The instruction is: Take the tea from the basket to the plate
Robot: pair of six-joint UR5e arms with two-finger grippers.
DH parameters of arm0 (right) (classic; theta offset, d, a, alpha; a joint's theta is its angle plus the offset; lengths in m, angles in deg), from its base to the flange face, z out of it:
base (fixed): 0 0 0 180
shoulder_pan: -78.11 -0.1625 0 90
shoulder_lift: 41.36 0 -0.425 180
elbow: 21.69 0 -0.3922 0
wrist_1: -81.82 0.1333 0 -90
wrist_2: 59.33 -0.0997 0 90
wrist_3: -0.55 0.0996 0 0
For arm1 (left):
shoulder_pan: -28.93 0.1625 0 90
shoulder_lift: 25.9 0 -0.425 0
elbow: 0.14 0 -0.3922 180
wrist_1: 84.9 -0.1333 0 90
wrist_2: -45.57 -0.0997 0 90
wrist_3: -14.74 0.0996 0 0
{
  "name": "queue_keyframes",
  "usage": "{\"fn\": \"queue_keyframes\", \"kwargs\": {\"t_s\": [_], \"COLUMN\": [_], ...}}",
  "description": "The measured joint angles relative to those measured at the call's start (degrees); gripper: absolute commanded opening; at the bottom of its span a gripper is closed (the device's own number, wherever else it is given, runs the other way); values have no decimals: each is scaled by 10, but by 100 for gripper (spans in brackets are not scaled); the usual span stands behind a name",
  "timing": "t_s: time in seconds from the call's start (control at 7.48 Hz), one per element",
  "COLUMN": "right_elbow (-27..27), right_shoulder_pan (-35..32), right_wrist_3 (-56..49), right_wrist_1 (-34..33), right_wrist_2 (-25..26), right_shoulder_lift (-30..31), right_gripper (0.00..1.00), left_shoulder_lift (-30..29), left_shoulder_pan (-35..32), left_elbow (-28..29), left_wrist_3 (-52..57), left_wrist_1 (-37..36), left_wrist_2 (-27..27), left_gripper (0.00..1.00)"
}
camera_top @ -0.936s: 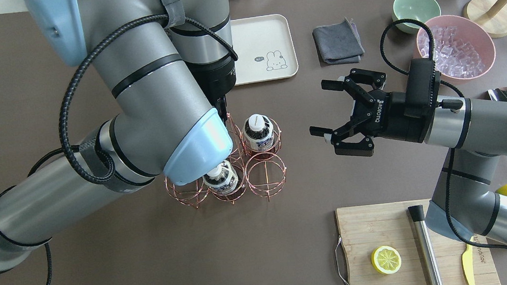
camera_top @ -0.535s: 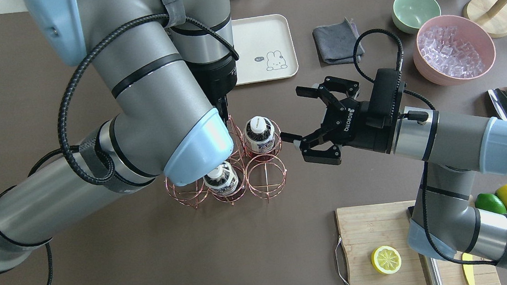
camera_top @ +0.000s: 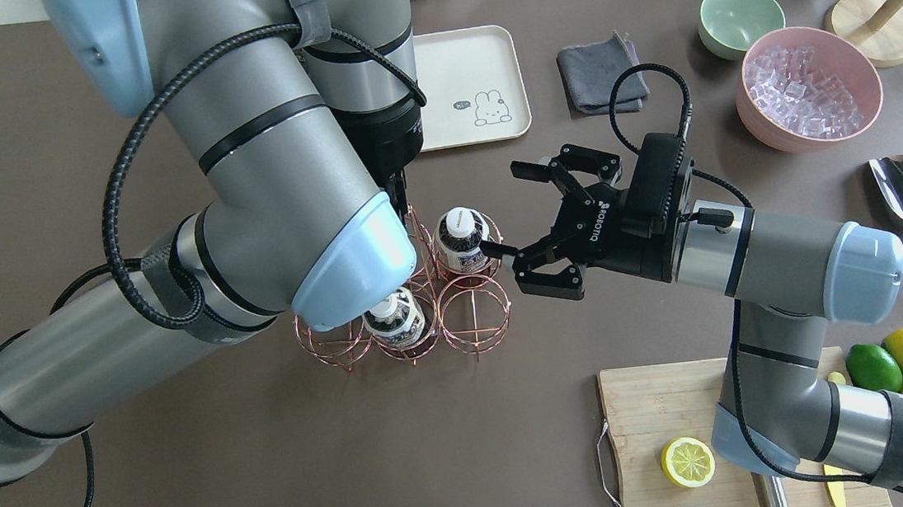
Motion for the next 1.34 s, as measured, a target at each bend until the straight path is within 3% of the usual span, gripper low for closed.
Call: {"fn": "queue_keyframes", "kwargs": {"t_s": [0.94,1.07,1.34], "right_elbow": [-39,-45,-50], "right_shoulder_pan": [29,30,31], "right_wrist_3": [-21,-21,-21], "right_wrist_1": [-36,-36,-36], "right_wrist_2": [58,62,72], "right_shoulder_lift": [-32,-33,-34], "right_gripper": [99,90,88], "left_shoulder_lift": [-3,-3,-3], "left_shoulder_pan": [20,20,20], "left_elbow": [-1,-1,-3], "left_wrist_3": [-4,-4,-3], "left_wrist_1": [-2,-4,-7], "left_wrist_2": [0,0,-1], "left_gripper": [0,0,0]}}
